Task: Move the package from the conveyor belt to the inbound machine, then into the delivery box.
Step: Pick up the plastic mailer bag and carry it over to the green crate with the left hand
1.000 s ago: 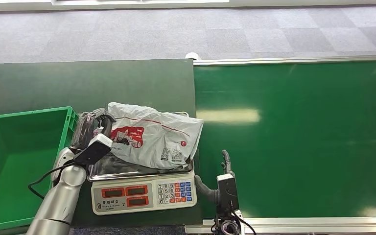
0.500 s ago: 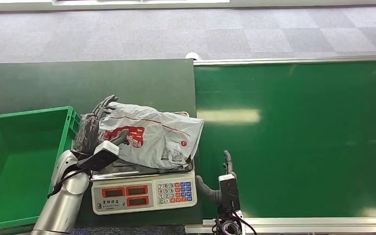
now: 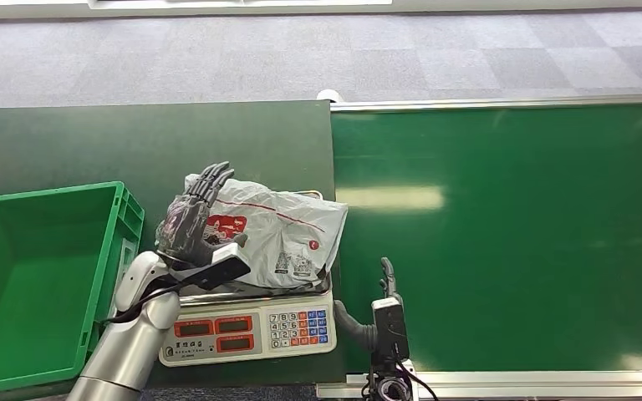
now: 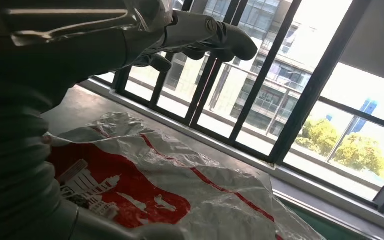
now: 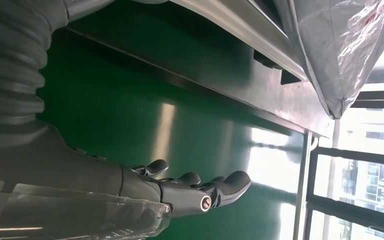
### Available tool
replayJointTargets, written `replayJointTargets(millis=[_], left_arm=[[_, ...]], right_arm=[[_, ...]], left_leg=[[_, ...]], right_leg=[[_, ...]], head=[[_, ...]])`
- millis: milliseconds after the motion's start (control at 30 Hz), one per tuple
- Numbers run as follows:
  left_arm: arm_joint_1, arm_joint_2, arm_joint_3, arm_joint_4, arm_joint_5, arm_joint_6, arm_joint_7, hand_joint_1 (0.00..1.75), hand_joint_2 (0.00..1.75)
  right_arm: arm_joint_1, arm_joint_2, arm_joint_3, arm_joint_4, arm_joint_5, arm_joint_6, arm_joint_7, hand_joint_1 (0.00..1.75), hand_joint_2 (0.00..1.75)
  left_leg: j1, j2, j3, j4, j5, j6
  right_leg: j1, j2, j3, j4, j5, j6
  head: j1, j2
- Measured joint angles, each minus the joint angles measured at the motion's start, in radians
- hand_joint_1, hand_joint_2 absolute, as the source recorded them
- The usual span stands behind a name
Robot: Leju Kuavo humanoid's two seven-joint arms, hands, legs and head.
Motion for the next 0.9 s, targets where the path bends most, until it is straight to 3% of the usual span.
replayJointTargets(millis=[333, 400, 533, 900], left_arm=[[-0.079, -0.006, -0.078, 0.211, -0.07, -0.044, 0.013, 0.0, 1.75], [-0.096, -0.006, -0.088, 0.243, -0.075, -0.045, 0.009, 0.1, 1.75], [-0.118, -0.006, -0.104, 0.289, -0.082, -0.046, 0.003, 1.67, 1.75], [-0.135, -0.004, -0.113, 0.345, -0.072, -0.025, -0.021, 1.75, 1.75]], right_arm=[[-0.001, 0.004, 0.0, 0.001, 0.002, 0.0, 0.0, 0.0, 1.75], [-0.001, 0.004, 0.0, 0.001, 0.002, 0.0, 0.0, 0.0, 1.75], [-0.001, 0.004, 0.0, 0.002, 0.0, -0.001, 0.0, 0.0, 1.75], [0.0, 0.004, -0.002, 0.007, -0.001, -0.007, 0.0, 0.0, 1.75]], left_leg=[[0.0, 0.0, 0.0, 0.0, 0.0, 0.0], [0.0, 0.0, 0.0, 0.0, 0.0, 0.0], [0.0, 0.0, 0.001, 0.0, 0.0, 0.0], [0.0, 0.0, 0.002, 0.0, 0.0, 0.0]], right_leg=[[0.0, 0.0, 0.001, 0.0, 0.0, 0.0], [0.0, 0.0, 0.001, 0.0, 0.0, 0.0], [0.0, -0.001, 0.003, 0.0, 0.0, 0.0], [0.0, -0.001, 0.003, 0.0, 0.0, 0.0]], head=[[0.0, 0.0], [0.0, 0.0], [0.0, 0.0], [0.0, 0.0]])
